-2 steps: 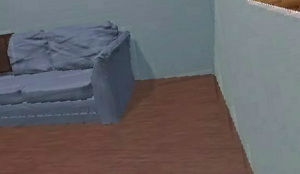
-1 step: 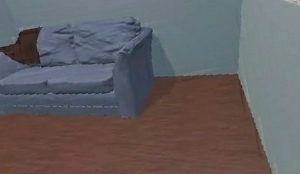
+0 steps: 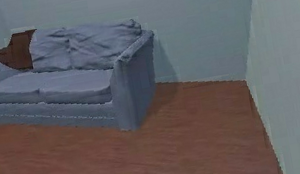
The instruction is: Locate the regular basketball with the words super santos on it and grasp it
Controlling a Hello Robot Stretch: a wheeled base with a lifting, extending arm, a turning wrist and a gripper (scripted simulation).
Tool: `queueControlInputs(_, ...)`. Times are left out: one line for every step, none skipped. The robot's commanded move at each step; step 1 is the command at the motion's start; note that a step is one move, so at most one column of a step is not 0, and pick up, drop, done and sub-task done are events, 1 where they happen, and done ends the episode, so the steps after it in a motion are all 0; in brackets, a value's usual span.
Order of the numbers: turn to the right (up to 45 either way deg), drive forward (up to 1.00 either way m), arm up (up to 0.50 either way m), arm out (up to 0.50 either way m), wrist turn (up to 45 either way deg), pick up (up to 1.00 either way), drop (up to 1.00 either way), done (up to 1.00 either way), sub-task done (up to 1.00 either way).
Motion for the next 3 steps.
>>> queueControlInputs(-27.0,0.00,0.00,0.00,0.0,0.00,0.00,0.00,0.00)
queueControlInputs(0.0,0.35,0.00,0.00,0.0,0.00,0.00,0.00,0.00)
queueControlInputs(-36.0,0.00,0.00,0.00,0.0,0.00,0.00,0.00,0.00)
